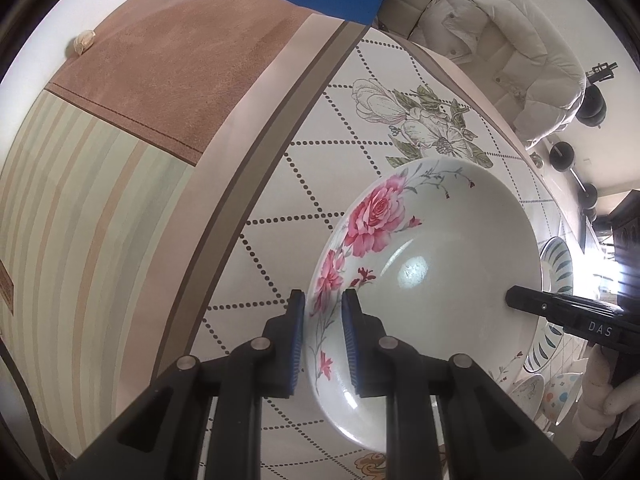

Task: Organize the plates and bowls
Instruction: 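Lift the pink-flower plate and carry it toward the grey-flower plate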

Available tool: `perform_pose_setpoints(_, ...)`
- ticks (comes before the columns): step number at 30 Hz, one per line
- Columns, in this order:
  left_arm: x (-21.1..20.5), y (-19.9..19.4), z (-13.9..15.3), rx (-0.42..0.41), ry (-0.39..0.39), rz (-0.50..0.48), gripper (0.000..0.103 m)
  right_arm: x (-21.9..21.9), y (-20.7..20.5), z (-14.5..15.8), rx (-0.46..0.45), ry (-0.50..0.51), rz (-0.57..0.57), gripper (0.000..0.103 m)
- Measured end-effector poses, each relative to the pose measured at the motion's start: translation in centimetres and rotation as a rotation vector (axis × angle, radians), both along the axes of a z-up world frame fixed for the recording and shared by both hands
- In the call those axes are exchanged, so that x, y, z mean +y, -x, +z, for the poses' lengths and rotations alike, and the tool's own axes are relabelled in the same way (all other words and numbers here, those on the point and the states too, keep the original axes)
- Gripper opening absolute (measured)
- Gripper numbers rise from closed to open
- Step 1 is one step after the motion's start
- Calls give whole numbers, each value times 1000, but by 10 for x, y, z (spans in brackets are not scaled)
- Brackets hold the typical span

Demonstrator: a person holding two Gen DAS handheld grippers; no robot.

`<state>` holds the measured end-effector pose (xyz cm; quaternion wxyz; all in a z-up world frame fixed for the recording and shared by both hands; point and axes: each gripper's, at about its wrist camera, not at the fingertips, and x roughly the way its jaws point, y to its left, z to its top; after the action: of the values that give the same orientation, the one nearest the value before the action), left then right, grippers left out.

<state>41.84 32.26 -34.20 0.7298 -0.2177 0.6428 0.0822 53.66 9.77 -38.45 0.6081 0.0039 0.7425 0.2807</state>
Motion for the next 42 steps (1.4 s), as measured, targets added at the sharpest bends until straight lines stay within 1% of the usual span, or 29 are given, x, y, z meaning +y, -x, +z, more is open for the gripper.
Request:
perform_pose_setpoints(8, -28, 3, 21, -26, -19, -58, 16, -33, 13, 19, -13, -17, -39, 15)
perform_pose_setpoints(13, -53, 8, 35, -42, -28, -103, 16, -59, 24, 36, -32, -21, -71, 15)
perform_pose_setpoints(19, -87, 12, 51, -54, -31, -168, 16, -100, 41, 53, -40, -33, -123, 15)
perform_pose_setpoints(28, -148, 20, 67, -58, -35, -278, 16, -169, 78, 68, -40, -44, -234, 15)
perform_pose_setpoints(35, -198, 30, 65, -45, -31, -381, 16, -229, 108, 72, -33, -40, -315, 15)
perform_pose_setpoints(42, -237, 38, 56, -28, -35, -463, 16, -274, 135, 64, -15, -37, -383, 15)
